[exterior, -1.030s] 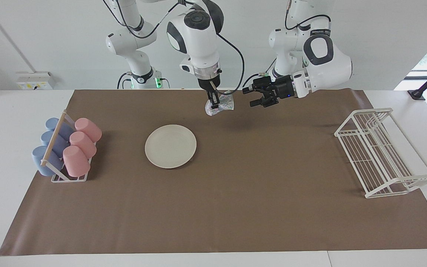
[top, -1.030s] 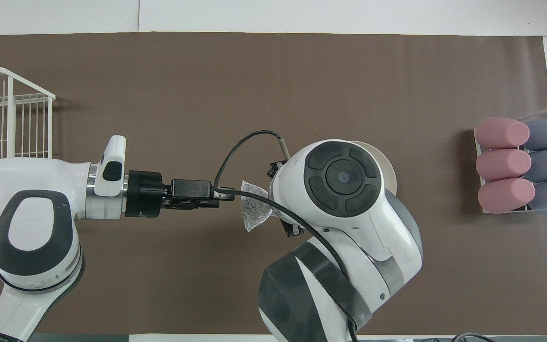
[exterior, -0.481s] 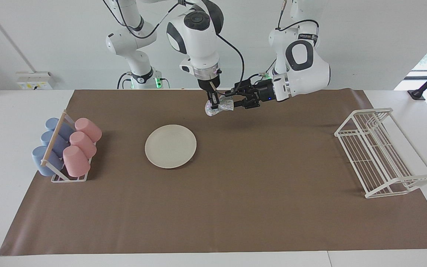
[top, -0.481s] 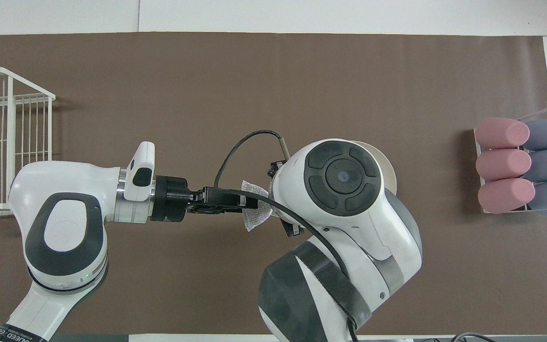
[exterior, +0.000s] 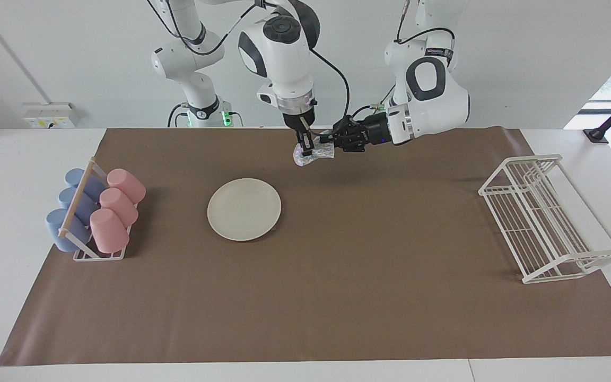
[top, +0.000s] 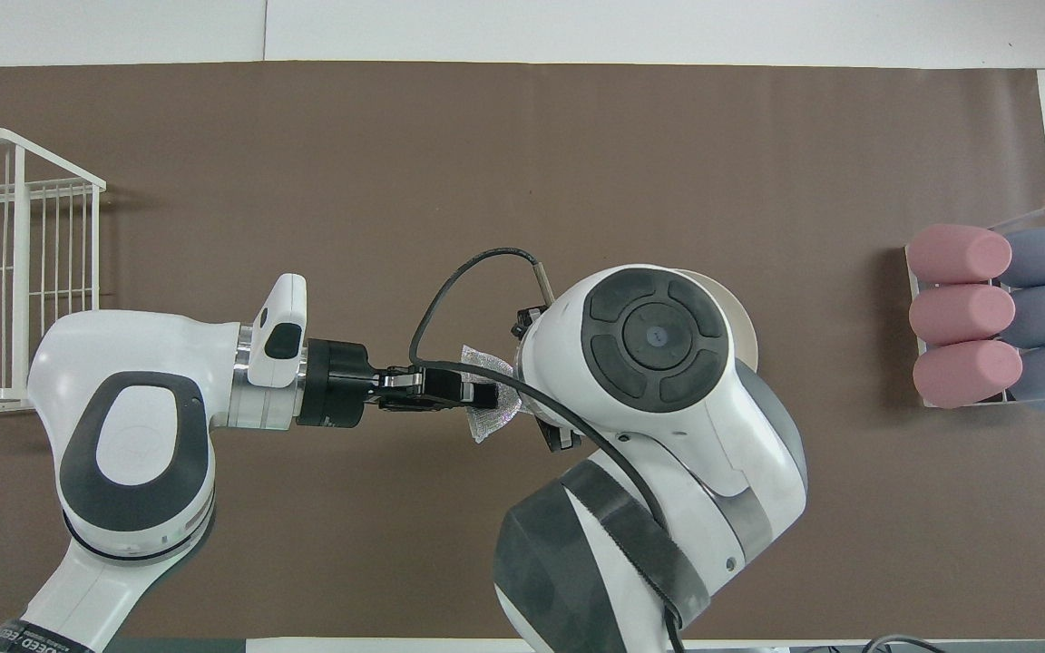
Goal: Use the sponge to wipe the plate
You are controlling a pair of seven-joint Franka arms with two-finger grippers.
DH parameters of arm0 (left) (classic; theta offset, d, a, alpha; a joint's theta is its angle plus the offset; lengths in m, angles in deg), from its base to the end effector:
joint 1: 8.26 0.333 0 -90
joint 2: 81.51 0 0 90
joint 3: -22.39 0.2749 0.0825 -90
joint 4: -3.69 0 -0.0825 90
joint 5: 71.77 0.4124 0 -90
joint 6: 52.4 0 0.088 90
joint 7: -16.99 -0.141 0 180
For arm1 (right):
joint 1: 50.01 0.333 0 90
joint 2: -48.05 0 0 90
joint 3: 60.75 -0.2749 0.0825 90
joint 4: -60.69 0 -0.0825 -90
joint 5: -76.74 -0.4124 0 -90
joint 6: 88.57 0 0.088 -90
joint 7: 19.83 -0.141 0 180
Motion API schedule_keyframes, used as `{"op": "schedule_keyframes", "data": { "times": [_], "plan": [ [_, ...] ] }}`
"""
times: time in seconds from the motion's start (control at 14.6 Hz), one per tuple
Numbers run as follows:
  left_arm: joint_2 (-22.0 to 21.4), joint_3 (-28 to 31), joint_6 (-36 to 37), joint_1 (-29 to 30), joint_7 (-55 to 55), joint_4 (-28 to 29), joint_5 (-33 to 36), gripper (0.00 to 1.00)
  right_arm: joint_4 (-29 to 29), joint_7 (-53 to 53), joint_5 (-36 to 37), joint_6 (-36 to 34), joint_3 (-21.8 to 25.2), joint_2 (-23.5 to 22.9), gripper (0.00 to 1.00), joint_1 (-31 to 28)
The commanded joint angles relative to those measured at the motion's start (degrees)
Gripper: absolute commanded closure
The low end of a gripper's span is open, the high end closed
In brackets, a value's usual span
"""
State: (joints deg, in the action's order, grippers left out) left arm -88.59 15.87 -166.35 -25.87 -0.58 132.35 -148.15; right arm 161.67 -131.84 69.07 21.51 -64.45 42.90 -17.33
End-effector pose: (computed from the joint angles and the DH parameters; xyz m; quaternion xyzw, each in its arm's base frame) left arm 0.4634 -0.3070 0.3778 0.8391 -0.0104 -0.0813 0.5377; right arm 0.4945 0.3803 0.4305 -0.7747 0.6279 0.0546 0.0512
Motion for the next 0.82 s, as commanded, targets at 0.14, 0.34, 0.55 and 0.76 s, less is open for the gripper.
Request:
{"op": "schedule_keyframes", "data": {
  "times": [0.14, 0.34, 0.55, 0.76],
  "plan": [
    [-0.48, 0.89, -1.02, -1.11, 0.69, 0.63, -0.88, 1.0, -0.87, 2.66, 1.08, -0.82, -0.25, -0.39, 0.57, -0.33],
    [-0.48, 0.98, -0.67, -0.68, 0.86, 0.63, -0.88, 1.0, -0.43, 4.25, 0.99, -0.3, -0.08, 0.48, 0.0, -0.77],
    [-0.48, 1.15, -0.84, -0.06, 2.44, 0.63, -0.27, 1.0, 0.18, 9.93, 0.99, -0.74, 0.1, 1.01, 0.0, -2.0],
    [-1.0, 1.24, -0.49, 2.66, 6.2, 0.19, 7.25, 1.0, 1.85, 26.26, 1.08, -1.44, 0.1, 2.24, 0.0, -6.11]
  ]
}}
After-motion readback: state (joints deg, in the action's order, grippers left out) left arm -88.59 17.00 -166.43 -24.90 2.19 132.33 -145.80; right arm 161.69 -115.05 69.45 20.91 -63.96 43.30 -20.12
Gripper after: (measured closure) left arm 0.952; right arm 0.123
